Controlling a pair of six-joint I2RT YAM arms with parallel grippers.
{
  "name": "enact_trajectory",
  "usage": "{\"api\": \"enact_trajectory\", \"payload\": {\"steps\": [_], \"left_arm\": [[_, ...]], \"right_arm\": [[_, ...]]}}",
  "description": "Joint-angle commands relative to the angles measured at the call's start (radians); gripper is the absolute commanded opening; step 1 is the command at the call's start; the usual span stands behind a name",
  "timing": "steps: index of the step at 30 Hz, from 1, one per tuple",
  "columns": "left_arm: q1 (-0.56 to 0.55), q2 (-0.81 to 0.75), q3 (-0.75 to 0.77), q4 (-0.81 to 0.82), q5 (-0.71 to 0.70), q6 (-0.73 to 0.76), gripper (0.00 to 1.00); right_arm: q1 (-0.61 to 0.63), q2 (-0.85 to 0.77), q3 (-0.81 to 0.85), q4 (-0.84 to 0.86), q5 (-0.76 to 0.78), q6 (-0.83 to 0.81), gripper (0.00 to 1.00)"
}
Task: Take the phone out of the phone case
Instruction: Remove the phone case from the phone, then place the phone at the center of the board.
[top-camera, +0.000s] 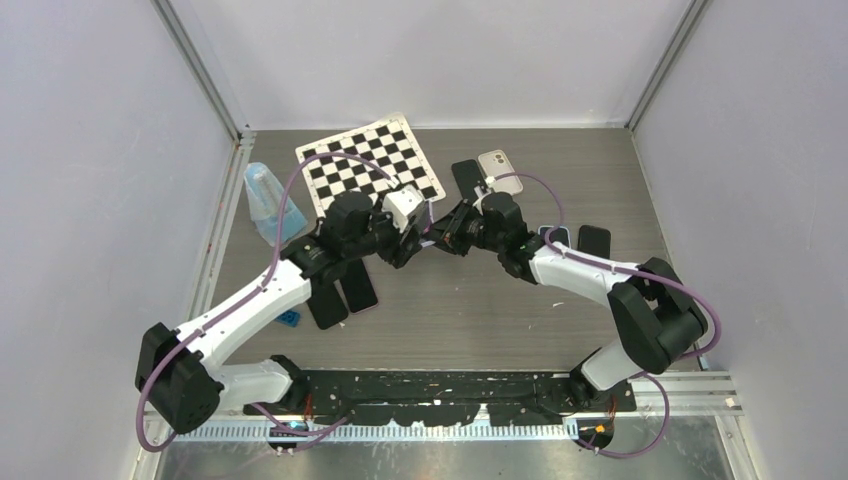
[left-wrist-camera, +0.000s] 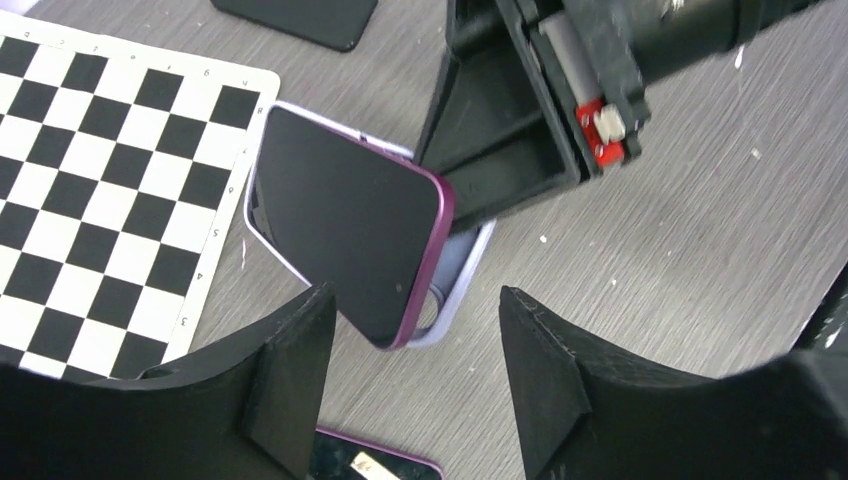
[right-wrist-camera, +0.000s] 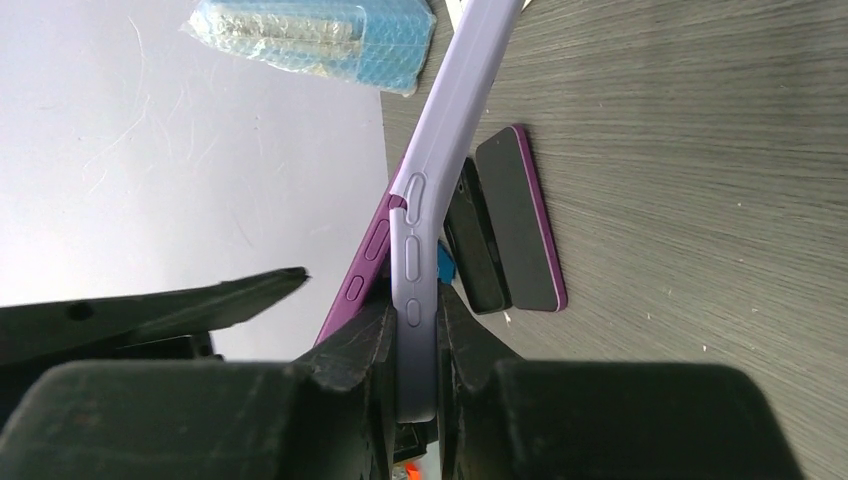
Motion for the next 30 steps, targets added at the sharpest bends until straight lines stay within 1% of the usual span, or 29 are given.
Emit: {"api": "enact_trajectory", "payload": {"steps": [1,4,6,10,14,20,25,30], "left_arm": [[-0.008,-0.058,-0.077,0.158,0.016,0.135,0.61],[-0.007,-0.046,-0.065,0.156,0.005,0.147,0.57],[-0.007,-0.033,-0.053,0.163,0.001,0.152,0.52],[-0.007,0.001,-0.019,0.156,-0.035,0.148,0.45],[-0.007,0.019,-0.013,0.150,-0.015,0.159,0.45],[-0.008,0.029,-0.026,0.156,-0.027,0.193,0.43],[-0.007,0.060,-0.005,0.119,-0.032,0.225,0.45],[-0.007,0.070,-0.004,0.121,-0.063,0.232,0.31]], "right_arm": [[-0.007,-0.056,0.062,0.060,-0.025,0.008,0.01],[-0.007,-0.056,0.063,0.061,-0.031,0.013,0.01],[-0.007,-0.057,0.062,0.062,-0.033,0.014,0.01],[-0.008,-0.059,0.061,0.064,-0.033,0.014,0.01],[-0.007,-0.060,0.064,0.062,-0.033,0.015,0.01],[-0.007,-0.060,0.074,0.051,-0.049,0.023,0.01],[-0.007,-0.059,0.084,0.041,-0.065,0.025,0.01],[-0.009,-0.058,0.090,0.026,-0.075,0.017,0.01]]}}
